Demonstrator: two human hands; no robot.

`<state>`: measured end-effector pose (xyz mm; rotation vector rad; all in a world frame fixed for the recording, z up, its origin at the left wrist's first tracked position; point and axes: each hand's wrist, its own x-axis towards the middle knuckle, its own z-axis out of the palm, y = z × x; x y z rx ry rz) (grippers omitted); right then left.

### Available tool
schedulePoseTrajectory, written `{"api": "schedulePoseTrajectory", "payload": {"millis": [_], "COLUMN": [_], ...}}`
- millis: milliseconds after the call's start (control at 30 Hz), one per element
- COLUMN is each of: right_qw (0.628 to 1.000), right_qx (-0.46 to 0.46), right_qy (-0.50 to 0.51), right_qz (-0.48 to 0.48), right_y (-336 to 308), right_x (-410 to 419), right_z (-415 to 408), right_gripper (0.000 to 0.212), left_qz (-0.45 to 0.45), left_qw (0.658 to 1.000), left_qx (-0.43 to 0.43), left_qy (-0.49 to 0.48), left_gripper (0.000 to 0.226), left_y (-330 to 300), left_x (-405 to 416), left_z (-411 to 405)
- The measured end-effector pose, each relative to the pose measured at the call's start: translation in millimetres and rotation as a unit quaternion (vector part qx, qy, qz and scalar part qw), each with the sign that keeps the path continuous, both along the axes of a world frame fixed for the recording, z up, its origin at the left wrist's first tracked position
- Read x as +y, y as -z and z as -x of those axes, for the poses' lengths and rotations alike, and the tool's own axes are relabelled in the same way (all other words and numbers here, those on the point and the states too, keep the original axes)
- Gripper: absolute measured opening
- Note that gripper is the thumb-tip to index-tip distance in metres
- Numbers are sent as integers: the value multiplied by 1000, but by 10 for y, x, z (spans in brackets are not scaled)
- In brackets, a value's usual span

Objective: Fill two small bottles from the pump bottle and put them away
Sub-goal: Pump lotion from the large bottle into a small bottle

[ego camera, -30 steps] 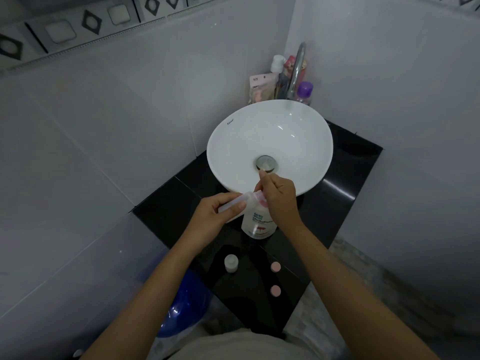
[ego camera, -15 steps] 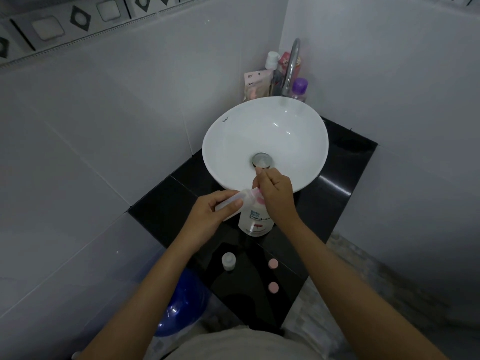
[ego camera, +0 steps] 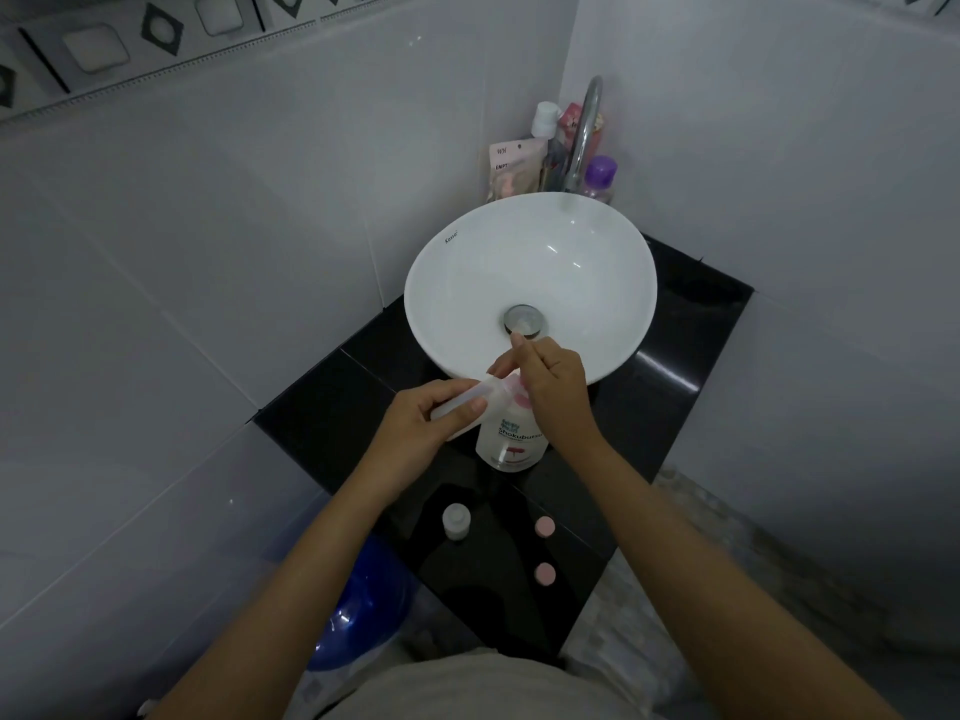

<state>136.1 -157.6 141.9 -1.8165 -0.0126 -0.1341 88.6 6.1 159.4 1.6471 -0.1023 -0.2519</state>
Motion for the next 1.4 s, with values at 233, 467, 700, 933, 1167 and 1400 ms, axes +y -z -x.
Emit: {"api": "schedulePoseTrajectory", "payload": {"millis": [233,467,700,933,1167,1400], "right_qw": [999,1000,998,1000,998,999], "right_qx": [-1,-2,4,-2,13,33], "right_qy": [-12,13,5,20,21,-5], "right_qz": [52,-6,55,18,61,15], "right_y": [-134,-11,-94,-86,1,-238], "right_x": [-46,5,-31,5,7,-7], "right_z": [-42,-17,-12,-17,19,-11], "right_gripper": [42,43,40,44,42,40], "left_qz": [15,12,7,22,10,35], "left_qw": [1000,1000,1000,1000,1000,999], "left_qx": [-3,3,0,-3,13,22], "left_qy": [5,5,9,8,10,17], "left_gripper": [31,24,23,24,23,29], "left_y": [-58,-12,-33,-50,10,-22], "left_x": [21,19,24,19,5,46], "left_z": [0,-8,14,-13,4,30]}}
